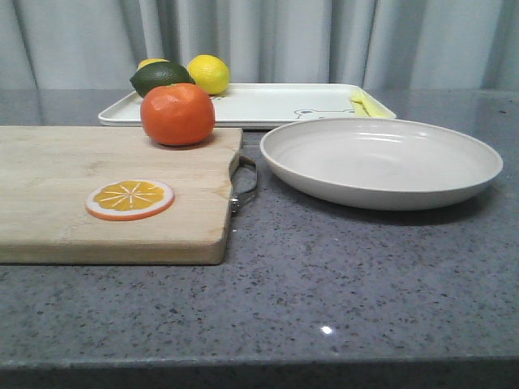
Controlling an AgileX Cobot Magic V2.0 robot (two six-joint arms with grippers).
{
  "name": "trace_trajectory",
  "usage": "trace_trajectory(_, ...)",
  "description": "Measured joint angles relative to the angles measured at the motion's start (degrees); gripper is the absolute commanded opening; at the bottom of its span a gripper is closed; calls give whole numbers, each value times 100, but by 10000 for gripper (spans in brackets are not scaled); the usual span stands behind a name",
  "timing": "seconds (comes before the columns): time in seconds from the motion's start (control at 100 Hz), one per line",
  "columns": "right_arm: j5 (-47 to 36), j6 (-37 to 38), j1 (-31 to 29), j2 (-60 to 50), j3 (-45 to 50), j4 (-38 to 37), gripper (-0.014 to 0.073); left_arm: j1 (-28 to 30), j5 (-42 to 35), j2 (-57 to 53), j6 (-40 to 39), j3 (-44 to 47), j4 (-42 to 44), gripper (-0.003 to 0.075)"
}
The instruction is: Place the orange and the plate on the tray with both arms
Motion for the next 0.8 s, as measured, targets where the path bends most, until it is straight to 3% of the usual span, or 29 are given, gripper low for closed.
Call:
trace_trajectory(0.25,553,-14,0,341,-341,42,-66,0,128,176,0,-134,-12,-19)
trace_trajectory(0.63,892,-85,0,1625,-955,42,-66,0,522,1495,0,-884,-34,-6)
trace_trajectory(0.72,896,-85,0,1879,-1095,42,-66,-62,560,1828,20,-1101,-34,72)
trace_trajectory(0.8,905,-85,0,2072,-1211,42,-66,-209,572,2159,114,-1294,-34,209)
